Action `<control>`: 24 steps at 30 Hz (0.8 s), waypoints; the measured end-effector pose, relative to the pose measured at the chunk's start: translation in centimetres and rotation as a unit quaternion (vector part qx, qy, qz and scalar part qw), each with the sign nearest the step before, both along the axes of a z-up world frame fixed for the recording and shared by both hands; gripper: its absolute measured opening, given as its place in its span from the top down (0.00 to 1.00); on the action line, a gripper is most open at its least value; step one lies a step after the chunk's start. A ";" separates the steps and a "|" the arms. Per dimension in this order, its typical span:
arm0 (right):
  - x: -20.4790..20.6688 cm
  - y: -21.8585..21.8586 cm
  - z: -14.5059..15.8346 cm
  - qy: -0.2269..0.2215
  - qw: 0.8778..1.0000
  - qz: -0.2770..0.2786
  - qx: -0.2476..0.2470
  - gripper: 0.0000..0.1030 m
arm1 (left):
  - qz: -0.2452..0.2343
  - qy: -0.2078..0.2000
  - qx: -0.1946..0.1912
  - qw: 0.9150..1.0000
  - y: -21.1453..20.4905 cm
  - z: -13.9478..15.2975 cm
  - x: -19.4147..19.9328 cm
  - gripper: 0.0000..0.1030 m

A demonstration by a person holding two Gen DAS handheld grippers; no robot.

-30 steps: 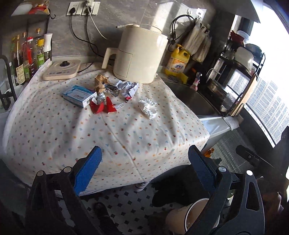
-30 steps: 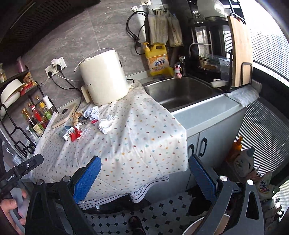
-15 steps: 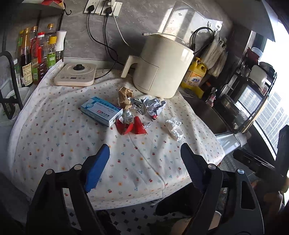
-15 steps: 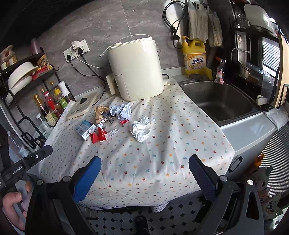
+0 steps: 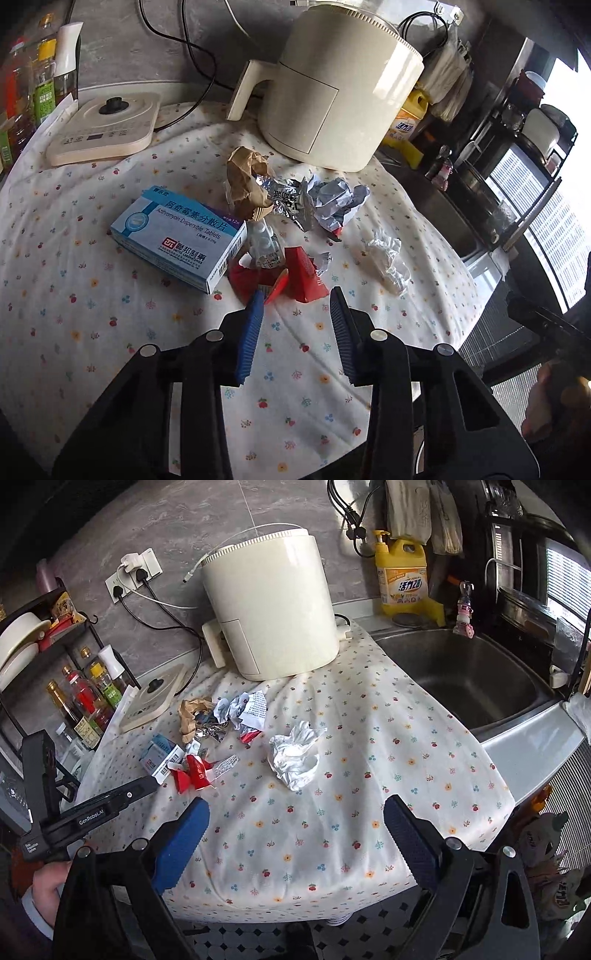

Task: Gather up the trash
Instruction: 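Grasp the red wrapper with the left gripper while the right gripper grasps the white tissue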

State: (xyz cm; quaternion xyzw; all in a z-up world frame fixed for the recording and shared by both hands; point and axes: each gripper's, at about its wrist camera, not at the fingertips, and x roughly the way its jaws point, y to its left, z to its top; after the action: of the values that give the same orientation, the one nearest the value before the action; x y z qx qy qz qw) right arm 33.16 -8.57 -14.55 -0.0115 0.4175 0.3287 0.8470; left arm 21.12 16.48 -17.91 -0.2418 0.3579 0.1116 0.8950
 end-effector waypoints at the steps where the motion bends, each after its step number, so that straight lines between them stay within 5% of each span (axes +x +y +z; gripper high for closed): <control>1: 0.3 0.2 -0.2 0.002 1.000 -0.006 -0.002 0.10 | -0.003 0.004 -0.001 1.000 0.4 -0.4 0.5 0.64; 8: 1.9 2.3 -1.6 0.027 0.999 -0.020 -0.017 0.17 | -0.040 0.030 -0.011 0.999 1.4 -2.6 3.6 0.78; 10: 2.3 3.1 -2.0 0.034 0.999 -0.018 -0.019 0.18 | -0.049 0.043 -0.012 0.998 1.6 -3.2 4.0 0.94; 24: 4.7 9.7 -6.4 0.052 0.996 0.017 -0.069 0.34 | -0.002 0.026 0.001 1.000 3.0 -1.5 -1.0 0.97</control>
State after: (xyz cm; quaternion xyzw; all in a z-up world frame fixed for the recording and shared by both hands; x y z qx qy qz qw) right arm 37.90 1.10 -20.99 -0.0600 0.4821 0.3134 0.8160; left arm 20.13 19.51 -19.39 -0.2371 0.3810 0.1162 0.8861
